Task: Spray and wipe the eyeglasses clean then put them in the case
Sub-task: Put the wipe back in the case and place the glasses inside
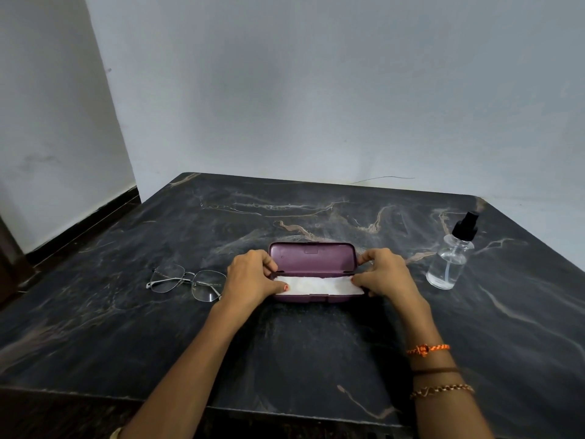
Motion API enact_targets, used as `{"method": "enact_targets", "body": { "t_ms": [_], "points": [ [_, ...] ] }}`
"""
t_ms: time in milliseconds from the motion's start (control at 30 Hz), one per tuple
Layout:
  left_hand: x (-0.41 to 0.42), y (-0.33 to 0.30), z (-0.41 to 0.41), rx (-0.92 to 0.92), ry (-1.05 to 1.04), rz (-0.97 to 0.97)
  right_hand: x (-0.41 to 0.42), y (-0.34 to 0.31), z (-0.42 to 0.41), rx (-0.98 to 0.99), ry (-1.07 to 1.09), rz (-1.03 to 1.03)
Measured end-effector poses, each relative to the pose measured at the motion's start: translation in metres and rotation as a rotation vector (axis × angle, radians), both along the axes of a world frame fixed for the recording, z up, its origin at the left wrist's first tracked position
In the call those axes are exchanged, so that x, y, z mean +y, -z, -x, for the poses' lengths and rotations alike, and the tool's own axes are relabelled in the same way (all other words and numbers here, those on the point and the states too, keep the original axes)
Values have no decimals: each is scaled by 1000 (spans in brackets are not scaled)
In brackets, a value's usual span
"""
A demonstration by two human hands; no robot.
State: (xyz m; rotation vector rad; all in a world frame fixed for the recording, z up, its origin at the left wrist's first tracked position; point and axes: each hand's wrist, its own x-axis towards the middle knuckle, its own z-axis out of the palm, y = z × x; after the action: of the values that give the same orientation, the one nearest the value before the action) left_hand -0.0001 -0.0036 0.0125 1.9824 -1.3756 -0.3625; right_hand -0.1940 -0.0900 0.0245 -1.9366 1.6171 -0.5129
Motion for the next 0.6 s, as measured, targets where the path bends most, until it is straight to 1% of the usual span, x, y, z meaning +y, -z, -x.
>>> {"method": "enact_targets", "body": {
  "t_ms": [267,467,600],
  "points": [
    [-2,2,-2,72,-29,33,0,-3,3,16,-54,-27],
    [-2,10,1,1,-40,104,1,-3,2,5,-50,-42],
    [-4,11,0,32,-52,102,1,-1,1,20,-14,-41]
  ]
}}
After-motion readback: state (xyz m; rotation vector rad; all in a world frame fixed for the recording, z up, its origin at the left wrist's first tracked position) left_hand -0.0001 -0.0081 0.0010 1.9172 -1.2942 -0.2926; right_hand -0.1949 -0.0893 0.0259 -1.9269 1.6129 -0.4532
